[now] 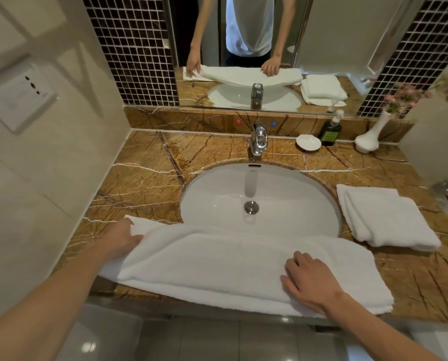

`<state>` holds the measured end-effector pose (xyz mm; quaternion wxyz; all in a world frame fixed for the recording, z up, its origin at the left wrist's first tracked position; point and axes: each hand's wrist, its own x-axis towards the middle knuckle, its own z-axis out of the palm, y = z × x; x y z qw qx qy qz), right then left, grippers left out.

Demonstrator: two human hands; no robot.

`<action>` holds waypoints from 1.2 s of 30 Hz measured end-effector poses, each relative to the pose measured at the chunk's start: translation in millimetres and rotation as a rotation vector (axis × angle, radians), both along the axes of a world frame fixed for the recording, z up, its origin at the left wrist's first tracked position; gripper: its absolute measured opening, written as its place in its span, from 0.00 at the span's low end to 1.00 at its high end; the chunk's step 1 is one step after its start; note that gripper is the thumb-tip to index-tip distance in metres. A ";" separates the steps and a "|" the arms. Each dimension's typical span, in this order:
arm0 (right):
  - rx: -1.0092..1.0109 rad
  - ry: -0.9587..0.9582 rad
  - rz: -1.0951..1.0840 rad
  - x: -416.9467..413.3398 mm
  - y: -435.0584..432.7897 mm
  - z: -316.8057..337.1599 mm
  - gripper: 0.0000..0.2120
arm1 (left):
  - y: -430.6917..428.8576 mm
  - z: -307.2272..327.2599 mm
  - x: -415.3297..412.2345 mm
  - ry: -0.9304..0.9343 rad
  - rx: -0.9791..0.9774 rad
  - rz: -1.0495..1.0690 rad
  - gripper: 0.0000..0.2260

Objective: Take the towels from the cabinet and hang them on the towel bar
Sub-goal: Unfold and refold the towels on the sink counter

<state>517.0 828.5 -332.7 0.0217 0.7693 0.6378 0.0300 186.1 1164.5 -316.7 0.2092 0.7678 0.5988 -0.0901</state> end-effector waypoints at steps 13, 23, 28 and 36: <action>-0.041 -0.057 0.007 0.9 0.6 3.1 0.14 | 11.7 15.7 11.8 0.138 -0.004 0.096 0.18; -0.044 -0.026 -0.019 -3.4 -5.8 4.3 0.14 | 19.5 9.6 5.7 -0.148 0.003 0.059 0.09; -0.066 -0.004 -0.016 -6.0 -11.5 1.8 0.14 | 28.1 7.0 -1.1 -0.192 0.337 0.072 0.10; -0.078 -0.011 -0.011 -9.0 -12.2 7.2 0.15 | -6.3 10.8 12.7 0.061 0.299 -0.078 0.24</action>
